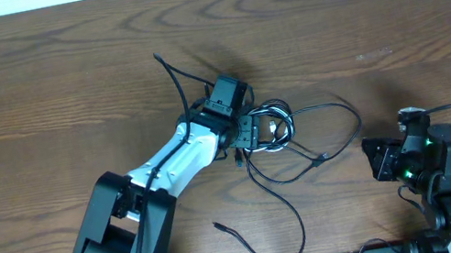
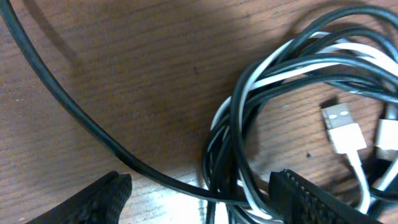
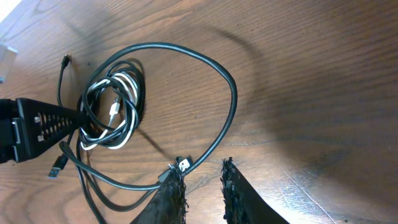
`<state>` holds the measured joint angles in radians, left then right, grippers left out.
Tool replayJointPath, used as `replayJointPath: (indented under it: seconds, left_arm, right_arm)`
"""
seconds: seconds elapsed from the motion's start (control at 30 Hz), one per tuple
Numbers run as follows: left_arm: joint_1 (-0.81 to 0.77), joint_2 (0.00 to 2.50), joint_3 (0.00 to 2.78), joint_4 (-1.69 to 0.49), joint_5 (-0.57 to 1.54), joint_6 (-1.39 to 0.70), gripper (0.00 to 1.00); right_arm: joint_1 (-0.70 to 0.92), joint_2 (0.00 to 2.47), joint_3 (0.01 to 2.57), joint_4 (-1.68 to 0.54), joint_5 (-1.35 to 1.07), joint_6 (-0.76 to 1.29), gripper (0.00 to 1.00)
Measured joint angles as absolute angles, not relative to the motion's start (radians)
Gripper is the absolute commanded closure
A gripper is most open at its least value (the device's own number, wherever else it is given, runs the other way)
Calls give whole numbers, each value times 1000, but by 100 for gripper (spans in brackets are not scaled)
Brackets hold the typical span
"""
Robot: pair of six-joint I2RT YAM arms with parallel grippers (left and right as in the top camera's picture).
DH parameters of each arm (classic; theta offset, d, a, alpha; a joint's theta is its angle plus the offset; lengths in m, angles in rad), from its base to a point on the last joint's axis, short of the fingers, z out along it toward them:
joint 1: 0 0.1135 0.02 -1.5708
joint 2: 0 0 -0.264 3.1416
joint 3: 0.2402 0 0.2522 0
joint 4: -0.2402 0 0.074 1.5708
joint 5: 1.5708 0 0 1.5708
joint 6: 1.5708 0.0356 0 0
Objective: Untangle cables
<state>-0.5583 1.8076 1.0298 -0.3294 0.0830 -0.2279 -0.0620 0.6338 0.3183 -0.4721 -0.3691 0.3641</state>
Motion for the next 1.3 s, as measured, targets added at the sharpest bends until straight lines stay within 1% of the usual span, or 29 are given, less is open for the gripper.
replayJointPath:
  seconds: [0.03,0.07,0.23,0.33,0.4,0.53,0.83,1.0,1.07,1.2,1.3]
  left_arm:
    - [-558,1811,1030,-328,81,-228,39]
    - [-558,1812,1030,-327,78,-228,44]
    - [-559,1812,1030,-318,75,-227,47]
    - [-559,1812,1030,-318,75,-227,52]
    - [-559,1812,1030,-317,75,-227,52]
    - [-559,1812,1030,-317,75,-228,49]
    - [-559,1812,1030,-317,72,-228,49]
    - [-559,1812,1030,-317,73,-228,48]
    - [-559,1812,1030,-317,81,-228,48]
    - [-559,1812,1030,-330,112,-228,49]
    - [-552,1812,1030,-348,127,-227,51]
  right_arm:
    - [-62,634,318,-472,-369,364,80]
    - [-62,634,318,-472,-369,364,80]
    - [-62,634,318,-472,-369,364,78]
    - [-62,634,318,-472,-369,364,77]
    - [-62,634,318,-472,-369,364,76]
    - [-62,634,318,-473,-369,375,76]
    - [-62,634,318,-513,-368,398,70]
    - [-62,634,318,-542,-368,429,68]
    - [-62,634,318,-542,-368,440,66]
    - [-62,634,318,-545,-368,464,65]
    - [-62,634,318,-546,-368,472,65]
